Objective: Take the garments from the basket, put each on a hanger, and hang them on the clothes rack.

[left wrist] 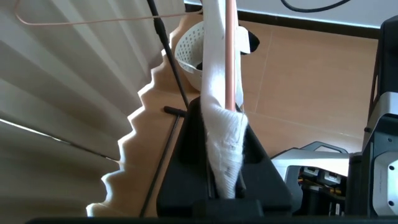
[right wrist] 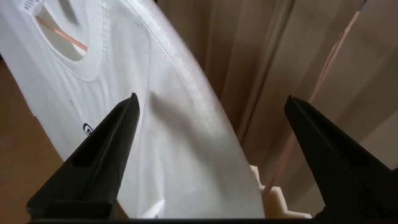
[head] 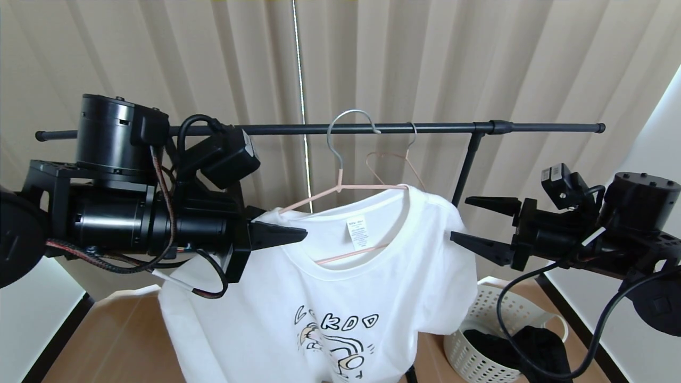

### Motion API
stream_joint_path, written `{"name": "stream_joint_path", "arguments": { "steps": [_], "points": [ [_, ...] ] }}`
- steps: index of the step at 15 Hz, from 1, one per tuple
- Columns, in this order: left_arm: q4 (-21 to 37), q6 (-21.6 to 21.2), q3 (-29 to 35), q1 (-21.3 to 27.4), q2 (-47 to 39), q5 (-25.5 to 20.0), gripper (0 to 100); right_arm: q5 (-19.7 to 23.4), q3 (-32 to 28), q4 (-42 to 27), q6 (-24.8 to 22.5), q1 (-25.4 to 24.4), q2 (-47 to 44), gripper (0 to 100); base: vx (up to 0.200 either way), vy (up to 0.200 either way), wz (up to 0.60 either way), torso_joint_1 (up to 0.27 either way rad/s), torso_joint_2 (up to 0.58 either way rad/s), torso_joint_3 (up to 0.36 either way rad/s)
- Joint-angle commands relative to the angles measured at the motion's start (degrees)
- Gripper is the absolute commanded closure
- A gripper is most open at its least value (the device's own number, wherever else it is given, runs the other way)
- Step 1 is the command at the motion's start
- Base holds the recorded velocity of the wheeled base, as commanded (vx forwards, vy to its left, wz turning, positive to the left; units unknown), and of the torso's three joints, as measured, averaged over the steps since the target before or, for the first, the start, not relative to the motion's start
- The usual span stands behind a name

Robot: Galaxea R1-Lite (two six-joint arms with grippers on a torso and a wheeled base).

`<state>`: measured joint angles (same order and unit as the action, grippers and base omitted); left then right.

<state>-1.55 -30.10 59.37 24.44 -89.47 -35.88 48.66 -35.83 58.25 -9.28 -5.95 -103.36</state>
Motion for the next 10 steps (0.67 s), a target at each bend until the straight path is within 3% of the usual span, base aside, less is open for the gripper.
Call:
{"name": "stream_joint_path", "arguments": {
  "steps": [1,5,10],
  "points": [
    [0.0,0.0,-1.3,-0.7,2.9,0.1,100,0.1,-0.6,0.0,-2.5,0.6,-3.7,0,0.0,0.0,0.0,0.0,0.0,0.0],
    [0.0,0.0,-2.3,-1.2,4.4,0.1,100,0.2,0.0,-0.1,-6.0,0.4,-5.8,0,0.0,0.0,0.0,0.0,0.0,0.0],
    [-0.1,0.0,-3.6,-1.2,5.4,0.1,100,0.1,-0.6,-0.1,-6.3,0.1,-7.2,0,0.0,0.0,0.0,0.0,0.0,0.0]
  ]
}}
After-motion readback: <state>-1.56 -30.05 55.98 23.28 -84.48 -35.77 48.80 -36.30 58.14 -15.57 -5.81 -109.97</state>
